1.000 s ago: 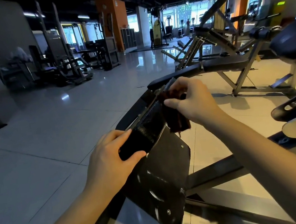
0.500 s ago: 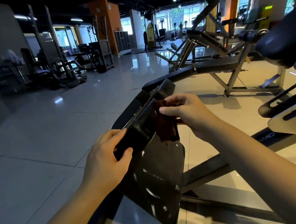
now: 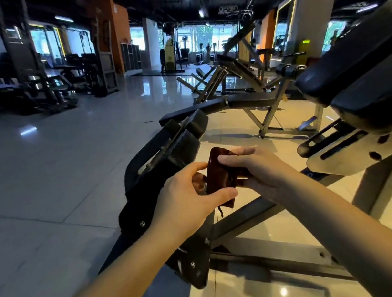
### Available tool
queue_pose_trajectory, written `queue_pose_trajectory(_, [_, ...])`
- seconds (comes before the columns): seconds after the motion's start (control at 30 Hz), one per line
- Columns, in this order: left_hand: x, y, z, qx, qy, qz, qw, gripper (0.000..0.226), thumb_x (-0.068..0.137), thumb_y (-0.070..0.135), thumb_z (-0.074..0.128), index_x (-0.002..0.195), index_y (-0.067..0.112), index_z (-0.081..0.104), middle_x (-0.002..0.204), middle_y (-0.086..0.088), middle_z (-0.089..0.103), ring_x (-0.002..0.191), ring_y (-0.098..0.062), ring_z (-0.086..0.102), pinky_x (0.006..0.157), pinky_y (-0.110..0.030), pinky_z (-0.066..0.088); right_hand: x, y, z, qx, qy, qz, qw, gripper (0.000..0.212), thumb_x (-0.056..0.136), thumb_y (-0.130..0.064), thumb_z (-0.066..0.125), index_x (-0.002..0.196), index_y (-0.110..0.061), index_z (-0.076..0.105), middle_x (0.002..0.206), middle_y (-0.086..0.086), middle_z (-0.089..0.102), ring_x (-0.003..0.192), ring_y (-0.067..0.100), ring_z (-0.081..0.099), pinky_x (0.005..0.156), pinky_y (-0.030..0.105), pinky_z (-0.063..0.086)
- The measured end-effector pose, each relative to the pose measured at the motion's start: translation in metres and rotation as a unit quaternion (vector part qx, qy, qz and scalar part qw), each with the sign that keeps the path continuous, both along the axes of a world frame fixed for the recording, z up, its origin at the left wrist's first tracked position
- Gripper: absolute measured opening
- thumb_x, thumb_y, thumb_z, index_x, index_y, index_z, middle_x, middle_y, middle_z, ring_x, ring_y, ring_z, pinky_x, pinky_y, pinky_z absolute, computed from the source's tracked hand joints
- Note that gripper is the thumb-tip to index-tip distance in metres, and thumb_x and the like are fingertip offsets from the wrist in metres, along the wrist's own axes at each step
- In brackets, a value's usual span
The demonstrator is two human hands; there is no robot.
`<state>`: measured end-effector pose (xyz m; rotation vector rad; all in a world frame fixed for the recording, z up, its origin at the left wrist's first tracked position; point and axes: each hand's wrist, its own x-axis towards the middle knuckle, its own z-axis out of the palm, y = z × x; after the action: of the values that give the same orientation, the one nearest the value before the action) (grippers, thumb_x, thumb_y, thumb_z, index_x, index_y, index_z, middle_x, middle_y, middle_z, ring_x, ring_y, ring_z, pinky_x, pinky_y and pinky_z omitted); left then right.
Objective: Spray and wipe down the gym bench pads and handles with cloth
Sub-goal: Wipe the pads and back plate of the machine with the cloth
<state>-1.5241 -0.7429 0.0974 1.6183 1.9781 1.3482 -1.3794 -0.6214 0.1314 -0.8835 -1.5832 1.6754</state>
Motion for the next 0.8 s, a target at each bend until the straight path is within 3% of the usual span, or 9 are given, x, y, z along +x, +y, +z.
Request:
queue_pose_trajectory(0.17, [0.007, 0.008, 0.005, 0.009, -0.166, 0.022, 0.986, 0.045, 0.087, 0.032, 0.079, 0.129, 0.027, 0.064, 0.098, 0.014, 0.075, 0.086, 0.007, 0.07, 0.068, -0.009, 0.054, 0.012, 0.007, 0.002, -0.027, 0.017, 0.05, 0.998, 0.04, 0.084, -0.014, 0.079, 0.121, -0.002, 0.066, 0.113, 0.016, 0.074, 0.104, 0.025, 0.073, 0.086, 0.04, 0.061])
queue_pose_trajectory(0.3, [0.011, 0.011, 0.0, -0.024, -0.251, 0.02, 0.968, 0.042, 0.092, 0.023, 0.074, 0.133, 0.022, 0.063, 0.1, 0.009, 0.077, 0.095, -0.004, 0.073, 0.086, -0.022, 0.059, 0.021, 0.022, -0.015, -0.077, 0.038, 0.089, 0.992, 0.048, 0.078, -0.015, 0.077, 0.121, 0.002, 0.067, 0.115, 0.02, 0.073, 0.103, 0.027, 0.073, 0.086, 0.04, 0.06])
queue_pose_trajectory(0.43, [0.017, 0.013, -0.017, -0.042, -0.236, 0.05, 0.97, 0.039, 0.094, 0.022, 0.072, 0.132, 0.024, 0.065, 0.103, 0.009, 0.078, 0.097, -0.001, 0.073, 0.083, -0.017, 0.058, 0.02, 0.039, -0.036, -0.1, -0.008, 0.15, 0.984, 0.053, 0.081, -0.024, 0.076, 0.125, 0.002, 0.066, 0.118, 0.019, 0.072, 0.105, 0.027, 0.072, 0.089, 0.041, 0.059])
queue_pose_trajectory(0.53, [0.015, 0.017, -0.033, -0.068, -0.256, 0.089, 0.96, 0.027, 0.096, 0.022, 0.069, 0.123, 0.026, 0.072, 0.102, 0.007, 0.079, 0.102, -0.009, 0.074, 0.098, -0.035, 0.058, 0.015, 0.052, -0.054, -0.144, 0.002, 0.196, 0.97, 0.042, 0.083, -0.028, 0.073, 0.117, -0.004, 0.067, 0.106, 0.015, 0.073, 0.097, 0.027, 0.073, 0.088, 0.043, 0.058])
queue_pose_trajectory(0.63, [0.012, 0.022, -0.041, -0.093, -0.34, 0.1, 0.931, 0.019, 0.102, 0.017, 0.061, 0.114, 0.021, 0.075, 0.102, -0.002, 0.079, 0.099, -0.016, 0.075, 0.094, -0.038, 0.059, 0.009, 0.065, -0.075, -0.187, 0.026, 0.225, 0.956, 0.026, 0.085, -0.026, 0.07, 0.104, -0.009, 0.067, 0.096, 0.014, 0.07, 0.09, 0.024, 0.07, 0.089, 0.043, 0.056])
queue_pose_trajectory(0.73, [0.006, 0.032, -0.051, -0.115, -0.446, 0.111, 0.881, 0.023, 0.104, 0.011, 0.054, 0.121, 0.009, 0.068, 0.105, -0.011, 0.078, 0.098, -0.024, 0.076, 0.088, -0.04, 0.061, 0.001, 0.073, -0.096, -0.143, -0.001, 0.237, 0.961, 0.032, 0.084, -0.028, 0.073, 0.108, -0.008, 0.07, 0.1, 0.013, 0.072, 0.092, 0.024, 0.07, 0.085, 0.04, 0.058])
queue_pose_trajectory(0.8, [0.002, 0.038, -0.062, -0.124, -0.495, 0.131, 0.85, 0.024, 0.104, 0.009, 0.05, 0.122, 0.006, 0.066, 0.106, -0.015, 0.077, 0.099, -0.029, 0.076, 0.089, -0.045, 0.06, -0.005, 0.075, -0.107, -0.14, -0.009, 0.247, 0.959, 0.028, 0.081, -0.03, 0.076, 0.099, -0.009, 0.071, 0.097, 0.01, 0.073, 0.092, 0.022, 0.07, 0.082, 0.038, 0.058])
